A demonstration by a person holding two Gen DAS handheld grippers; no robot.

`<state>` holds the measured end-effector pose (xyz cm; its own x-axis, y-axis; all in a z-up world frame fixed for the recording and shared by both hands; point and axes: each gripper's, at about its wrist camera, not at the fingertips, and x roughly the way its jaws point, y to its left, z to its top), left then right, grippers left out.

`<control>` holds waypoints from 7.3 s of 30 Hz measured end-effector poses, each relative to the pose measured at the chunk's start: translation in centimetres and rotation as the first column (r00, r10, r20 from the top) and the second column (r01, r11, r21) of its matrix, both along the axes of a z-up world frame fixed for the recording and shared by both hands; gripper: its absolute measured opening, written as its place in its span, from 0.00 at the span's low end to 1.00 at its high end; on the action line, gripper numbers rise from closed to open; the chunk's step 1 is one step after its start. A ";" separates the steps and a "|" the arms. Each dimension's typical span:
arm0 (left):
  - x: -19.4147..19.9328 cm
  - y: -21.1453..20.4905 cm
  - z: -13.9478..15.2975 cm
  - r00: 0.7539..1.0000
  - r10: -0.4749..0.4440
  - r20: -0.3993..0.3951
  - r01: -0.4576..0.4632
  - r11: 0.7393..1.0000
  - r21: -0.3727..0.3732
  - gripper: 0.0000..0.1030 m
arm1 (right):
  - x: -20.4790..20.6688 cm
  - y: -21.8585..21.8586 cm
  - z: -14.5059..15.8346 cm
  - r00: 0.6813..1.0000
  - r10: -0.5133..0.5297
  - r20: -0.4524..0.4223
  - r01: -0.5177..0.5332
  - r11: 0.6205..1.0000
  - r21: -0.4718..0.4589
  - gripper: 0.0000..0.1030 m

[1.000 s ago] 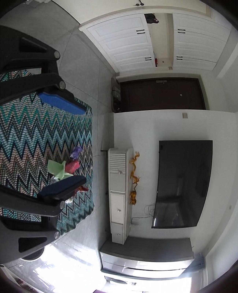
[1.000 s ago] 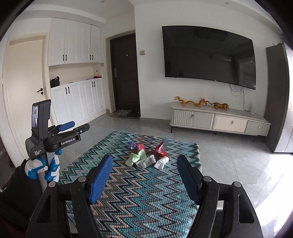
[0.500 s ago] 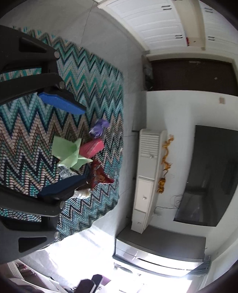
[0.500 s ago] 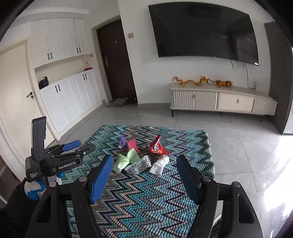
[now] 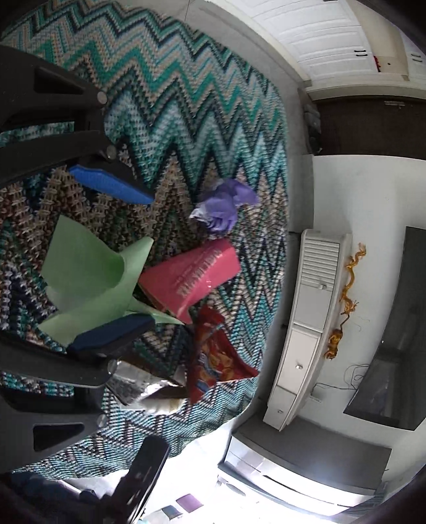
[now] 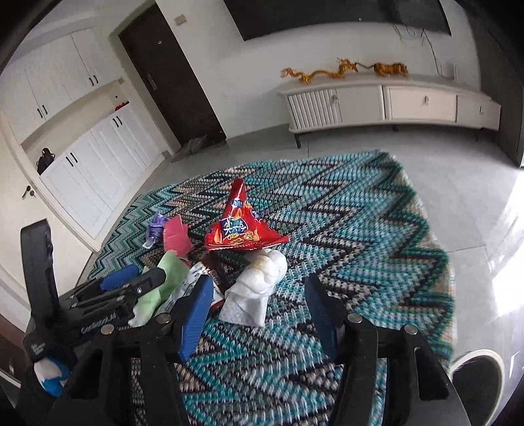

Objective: Collect trash
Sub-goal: 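Move both tools back over the remaining trash on the rug, then grasp the white tissue with the right tool while the left tool grasps the green paper, then carry both items over the white bin and open both tools to drop them, then move both tools back over the trash on the rug, then grasp the white printed wrapper with the right tool while the left tool grasps the pink cup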

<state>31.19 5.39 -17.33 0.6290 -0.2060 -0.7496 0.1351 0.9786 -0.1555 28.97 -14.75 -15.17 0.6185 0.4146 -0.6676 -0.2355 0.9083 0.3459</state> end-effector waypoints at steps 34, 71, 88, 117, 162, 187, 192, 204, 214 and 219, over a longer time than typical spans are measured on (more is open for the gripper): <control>-13.3 1.0 8.1 0.983 -0.079 0.165 0.106 0.981 -0.160 0.26 | -18.1 -2.2 6.7 0.991 0.098 0.087 -0.106 0.990 0.092 0.10; -22.3 -12.6 14.1 0.905 -0.351 0.241 0.404 0.887 -0.225 0.26 | -35.3 -16.4 10.1 0.945 -0.231 0.231 0.209 0.971 0.116 0.10; -18.8 -28.1 9.7 0.831 -0.554 0.059 0.557 0.823 -0.112 0.26 | -30.8 -25.4 3.0 0.923 -0.378 0.068 0.363 0.916 0.170 0.10; -12.0 -40.1 -2.1 0.724 -0.658 -0.208 0.618 0.752 -0.229 0.54 | -24.3 -32.8 -9.0 0.828 -0.503 -0.247 0.535 0.841 0.079 0.42; -15.5 2.9 24.1 0.932 -0.010 0.364 0.059 0.991 -0.124 0.55 | -27.7 -8.2 22.1 0.916 -0.049 0.398 0.043 0.999 0.024 0.48; 2.1 1.5 4.2 0.993 -0.022 -0.118 -0.013 0.956 -0.294 0.55 | -6.0 2.2 3.5 0.985 0.171 0.007 -0.171 0.985 0.016 0.56; 4.5 0.4 1.9 0.986 -0.009 -0.168 -0.039 0.961 -0.275 0.55 | -3.3 3.9 0.5 0.980 0.192 -0.045 -0.191 0.981 0.018 0.56; 6.5 -0.2 -0.8 0.977 0.039 -0.209 -0.090 0.967 -0.240 0.44 | -0.9 5.4 -3.0 0.975 0.204 -0.086 -0.201 0.979 0.039 0.55; 4.4 0.8 -0.2 0.980 0.033 -0.198 -0.089 0.954 -0.285 0.28 | -3.0 4.6 -2.7 0.975 0.208 -0.085 -0.203 0.977 0.059 0.25; 1.0 1.4 1.4 0.987 0.010 -0.157 -0.058 0.950 -0.305 0.28 | -6.2 3.8 -0.6 0.975 0.216 -0.056 -0.211 0.974 0.081 0.22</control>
